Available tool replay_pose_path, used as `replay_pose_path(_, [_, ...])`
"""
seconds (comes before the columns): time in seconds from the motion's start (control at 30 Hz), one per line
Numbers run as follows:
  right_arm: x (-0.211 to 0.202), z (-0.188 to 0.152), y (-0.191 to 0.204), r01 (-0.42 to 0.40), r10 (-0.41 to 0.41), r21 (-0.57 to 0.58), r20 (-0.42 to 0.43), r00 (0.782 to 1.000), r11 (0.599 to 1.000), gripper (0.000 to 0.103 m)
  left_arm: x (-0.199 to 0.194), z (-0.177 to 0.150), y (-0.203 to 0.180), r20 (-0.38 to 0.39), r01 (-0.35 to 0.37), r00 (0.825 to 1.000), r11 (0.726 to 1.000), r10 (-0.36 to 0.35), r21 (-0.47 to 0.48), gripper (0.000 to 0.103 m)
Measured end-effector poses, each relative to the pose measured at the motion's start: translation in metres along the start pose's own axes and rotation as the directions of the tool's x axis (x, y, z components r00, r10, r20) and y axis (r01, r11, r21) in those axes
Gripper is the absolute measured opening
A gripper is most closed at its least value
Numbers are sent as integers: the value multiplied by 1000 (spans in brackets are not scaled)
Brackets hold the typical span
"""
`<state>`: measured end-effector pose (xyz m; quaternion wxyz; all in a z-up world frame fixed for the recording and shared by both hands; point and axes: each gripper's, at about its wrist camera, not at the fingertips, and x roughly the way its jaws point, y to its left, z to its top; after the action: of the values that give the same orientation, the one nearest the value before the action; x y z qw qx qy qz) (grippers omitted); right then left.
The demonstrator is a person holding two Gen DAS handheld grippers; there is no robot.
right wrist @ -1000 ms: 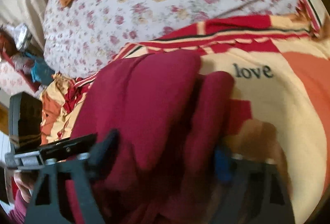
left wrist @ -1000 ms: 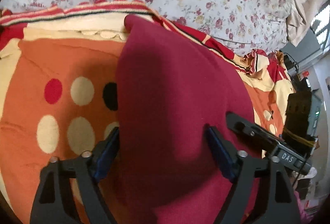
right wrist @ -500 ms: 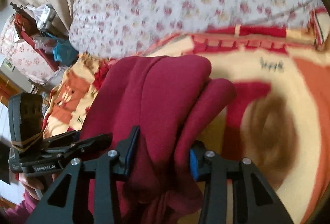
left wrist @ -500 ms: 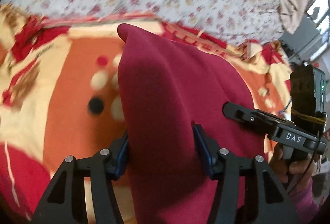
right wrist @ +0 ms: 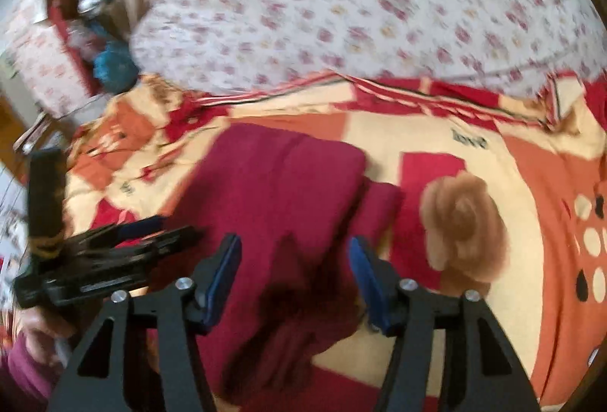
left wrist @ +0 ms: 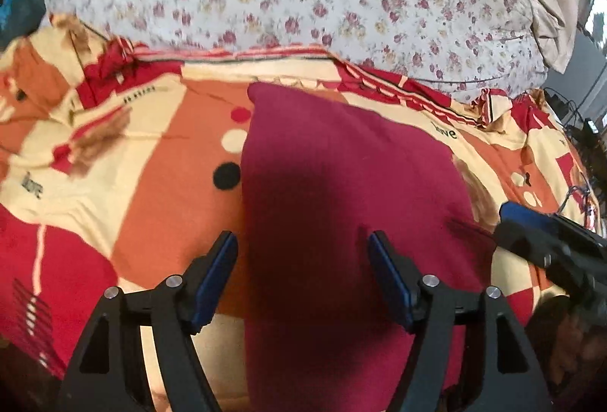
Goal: Fold small clothes
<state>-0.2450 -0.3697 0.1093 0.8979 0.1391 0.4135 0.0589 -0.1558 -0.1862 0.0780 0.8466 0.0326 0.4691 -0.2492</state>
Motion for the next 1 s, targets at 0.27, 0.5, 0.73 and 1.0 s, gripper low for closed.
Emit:
replay_pose_path(0.27, [30, -31, 37, 58, -75, -165, -94, 993, 985, 40, -24, -8, -1, 85, -88, 993, 996, 88, -5, 51])
replay_pose_path(0.5, [35, -46, 33, 87, -100, -133, -98, 990, 987, 34, -43, -17, -4, 143, -132, 981, 991, 131, -5, 51])
replay_pose_path(0.73, [7, -40, 33, 95, -96, -27, -35, 995, 995, 67, -61, -21, -8, 195, -181, 965, 983, 177, 2, 51])
replay_pose_path(1.0, [-12, -35, 41, 162, -161, -13, 25, 987, 987, 76, -84, -26, -12, 268, -205, 943, 979, 198, -3, 51])
